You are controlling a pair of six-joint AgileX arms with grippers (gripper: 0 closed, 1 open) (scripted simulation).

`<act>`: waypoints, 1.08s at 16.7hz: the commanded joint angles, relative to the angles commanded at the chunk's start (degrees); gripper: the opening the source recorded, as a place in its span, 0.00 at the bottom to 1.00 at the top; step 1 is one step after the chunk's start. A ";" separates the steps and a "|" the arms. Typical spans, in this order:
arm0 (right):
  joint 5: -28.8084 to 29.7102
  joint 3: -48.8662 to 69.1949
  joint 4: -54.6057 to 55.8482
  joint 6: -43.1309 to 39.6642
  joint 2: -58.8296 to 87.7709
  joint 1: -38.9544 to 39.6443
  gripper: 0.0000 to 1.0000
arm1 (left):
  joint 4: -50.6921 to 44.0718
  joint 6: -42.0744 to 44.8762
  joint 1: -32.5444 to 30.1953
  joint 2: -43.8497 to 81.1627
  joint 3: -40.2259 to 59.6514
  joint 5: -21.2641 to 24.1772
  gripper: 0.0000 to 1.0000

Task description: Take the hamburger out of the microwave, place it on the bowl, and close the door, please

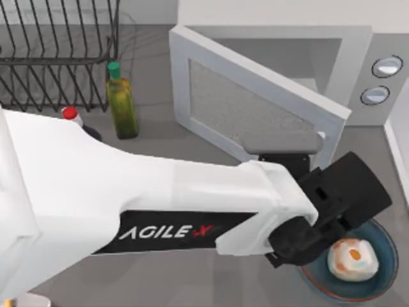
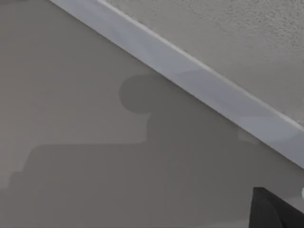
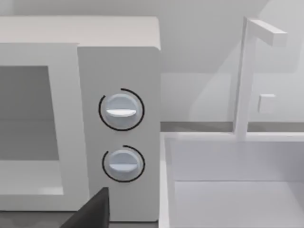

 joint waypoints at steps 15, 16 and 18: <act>0.00 0.00 0.00 0.00 0.00 0.00 1.00 | -7.58 -1.77 -1.15 12.62 19.20 -0.28 0.00; 0.00 0.00 0.00 0.00 0.00 0.00 1.00 | -7.00 -0.11 0.30 14.05 21.13 0.44 0.00; 0.00 0.00 0.00 0.00 0.00 0.00 1.00 | -5.66 4.06 3.74 17.12 25.83 2.10 0.00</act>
